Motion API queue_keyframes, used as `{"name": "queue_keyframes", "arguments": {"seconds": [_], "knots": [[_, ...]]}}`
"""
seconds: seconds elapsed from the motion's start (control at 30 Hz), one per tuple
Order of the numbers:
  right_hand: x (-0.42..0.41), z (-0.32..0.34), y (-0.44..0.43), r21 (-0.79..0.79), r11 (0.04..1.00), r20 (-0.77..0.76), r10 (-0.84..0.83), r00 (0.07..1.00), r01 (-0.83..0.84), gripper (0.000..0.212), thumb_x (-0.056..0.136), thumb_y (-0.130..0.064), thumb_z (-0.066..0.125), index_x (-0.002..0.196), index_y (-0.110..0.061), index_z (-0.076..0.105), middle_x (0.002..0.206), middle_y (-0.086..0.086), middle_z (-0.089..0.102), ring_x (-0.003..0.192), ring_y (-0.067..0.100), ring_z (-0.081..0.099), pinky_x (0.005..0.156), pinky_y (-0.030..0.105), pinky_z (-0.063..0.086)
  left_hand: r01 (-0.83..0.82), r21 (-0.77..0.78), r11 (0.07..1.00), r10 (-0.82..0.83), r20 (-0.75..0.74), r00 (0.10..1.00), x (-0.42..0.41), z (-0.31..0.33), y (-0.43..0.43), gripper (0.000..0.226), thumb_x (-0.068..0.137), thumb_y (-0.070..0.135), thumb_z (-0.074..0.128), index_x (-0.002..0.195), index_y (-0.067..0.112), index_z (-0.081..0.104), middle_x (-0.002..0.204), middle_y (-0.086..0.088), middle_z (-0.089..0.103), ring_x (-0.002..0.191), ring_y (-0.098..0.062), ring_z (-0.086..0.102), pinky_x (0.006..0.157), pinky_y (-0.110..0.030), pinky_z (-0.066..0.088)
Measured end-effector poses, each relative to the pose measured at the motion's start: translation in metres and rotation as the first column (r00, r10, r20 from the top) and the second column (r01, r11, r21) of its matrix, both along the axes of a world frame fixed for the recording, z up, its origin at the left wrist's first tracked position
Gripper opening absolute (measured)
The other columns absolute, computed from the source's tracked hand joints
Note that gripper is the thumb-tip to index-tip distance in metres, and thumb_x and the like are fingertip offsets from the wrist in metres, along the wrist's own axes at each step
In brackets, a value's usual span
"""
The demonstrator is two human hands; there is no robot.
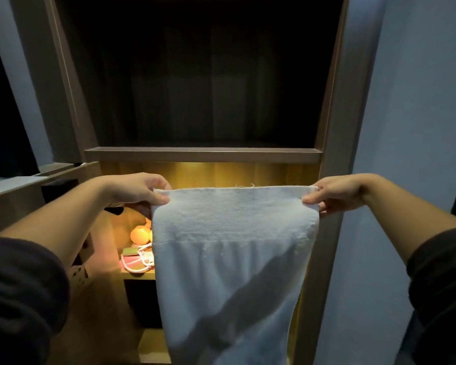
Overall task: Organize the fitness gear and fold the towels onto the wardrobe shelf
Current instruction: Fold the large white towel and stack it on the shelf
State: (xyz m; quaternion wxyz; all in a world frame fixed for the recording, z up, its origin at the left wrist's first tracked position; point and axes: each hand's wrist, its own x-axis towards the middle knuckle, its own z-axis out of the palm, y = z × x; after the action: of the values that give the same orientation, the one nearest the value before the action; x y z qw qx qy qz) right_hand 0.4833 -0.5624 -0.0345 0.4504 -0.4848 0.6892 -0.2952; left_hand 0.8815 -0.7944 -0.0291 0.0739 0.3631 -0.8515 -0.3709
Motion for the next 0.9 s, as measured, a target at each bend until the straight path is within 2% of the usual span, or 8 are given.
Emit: {"name": "queue_keyframes", "arguments": {"seconds": [0.1,0.2,0.3,0.37,0.4,0.53,0.77,0.9], "knots": [[0.007,-0.009,-0.007,-0.173,0.97,-0.083,-0.187,0.979,0.171,0.037,0.078,-0.031,0.076,0.105,-0.008,0.067,0.095,0.007,0.071,0.086,0.019,0.069,0.07,0.028,0.055,-0.083,-0.173,0.981,0.081,-0.017,0.997,-0.011,-0.001,0.006,0.017,0.09,0.027,0.069,0.103,0.018,0.067,0.101,-0.009,0.066,0.088,-0.023,0.072,0.072,-0.032,0.061],[0.021,-0.011,-0.023,-0.459,0.84,-0.199,-0.415,0.888,0.289,0.016,0.087,-0.022,0.073,0.093,-0.01,0.064,0.092,0.009,0.066,0.081,0.019,0.064,0.061,0.025,0.054,-0.304,-0.407,0.861,0.231,-0.22,0.948,-0.03,-0.003,0.013,0.012,0.092,0.025,0.066,0.089,0.013,0.064,0.09,-0.009,0.064,0.081,-0.021,0.066,0.06,-0.026,0.054],[0.034,-0.006,-0.033,-0.777,0.561,-0.175,-0.629,0.758,0.286,0.009,0.089,-0.01,0.068,0.094,-0.012,0.061,0.091,0.004,0.062,0.08,0.015,0.057,0.065,0.027,0.049,-0.553,-0.35,0.756,0.291,-0.576,0.764,-0.041,-0.003,0.018,0.013,0.096,0.025,0.061,0.099,0.014,0.055,0.091,-0.001,0.057,0.083,-0.017,0.057,0.061,-0.026,0.045],[0.037,0.0,-0.035,-0.879,0.402,-0.083,-0.66,0.746,0.257,0.009,0.09,-0.007,0.062,0.096,-0.014,0.059,0.087,-0.002,0.06,0.078,0.011,0.055,0.064,0.026,0.046,-0.62,-0.209,0.756,0.288,-0.744,0.603,-0.045,0.006,0.021,0.018,0.098,0.029,0.056,0.104,0.012,0.053,0.093,0.001,0.056,0.087,-0.018,0.056,0.063,-0.026,0.043],[0.036,0.002,-0.034,-0.871,0.402,-0.042,-0.636,0.77,0.285,0.006,0.092,-0.01,0.061,0.094,-0.015,0.058,0.082,-0.003,0.058,0.074,0.009,0.053,0.059,0.022,0.045,-0.609,-0.158,0.777,0.301,-0.757,0.58,-0.047,0.01,0.021,0.022,0.098,0.03,0.056,0.105,0.009,0.055,0.094,-0.001,0.057,0.088,-0.018,0.057,0.063,-0.027,0.043],[0.037,-0.013,-0.028,-0.579,0.747,-0.215,-0.525,0.823,0.325,0.018,0.099,-0.028,0.054,0.092,-0.011,0.057,0.078,0.002,0.055,0.067,0.014,0.05,0.053,0.024,0.04,-0.529,-0.176,0.83,0.437,-0.383,0.814,-0.051,-0.007,0.026,0.027,0.099,0.034,0.054,0.102,0.008,0.06,0.089,-0.003,0.057,0.078,-0.014,0.052,0.056,-0.025,0.036],[0.042,-0.039,-0.025,-0.534,0.718,-0.045,-0.551,0.834,0.446,0.03,0.098,-0.041,0.054,0.107,-0.013,0.059,0.098,0.001,0.061,0.088,0.016,0.059,0.062,0.022,0.044,-0.603,-0.035,0.797,0.507,-0.504,0.699,-0.047,-0.026,0.022,0.029,0.099,0.036,0.054,0.111,0.011,0.063,0.092,0.0,0.061,0.082,-0.016,0.057,0.057,-0.025,0.041],[0.042,-0.038,-0.028,-0.618,0.641,0.012,-0.571,0.821,0.455,0.018,0.099,-0.033,0.056,0.103,-0.016,0.059,0.093,0.0,0.061,0.083,0.014,0.059,0.06,0.024,0.046,-0.554,-0.044,0.831,0.442,-0.551,0.708,-0.045,-0.028,0.026,0.032,0.101,0.037,0.049,0.118,0.014,0.065,0.108,-0.003,0.064,0.094,-0.019,0.06,0.076,-0.032,0.053]]}}
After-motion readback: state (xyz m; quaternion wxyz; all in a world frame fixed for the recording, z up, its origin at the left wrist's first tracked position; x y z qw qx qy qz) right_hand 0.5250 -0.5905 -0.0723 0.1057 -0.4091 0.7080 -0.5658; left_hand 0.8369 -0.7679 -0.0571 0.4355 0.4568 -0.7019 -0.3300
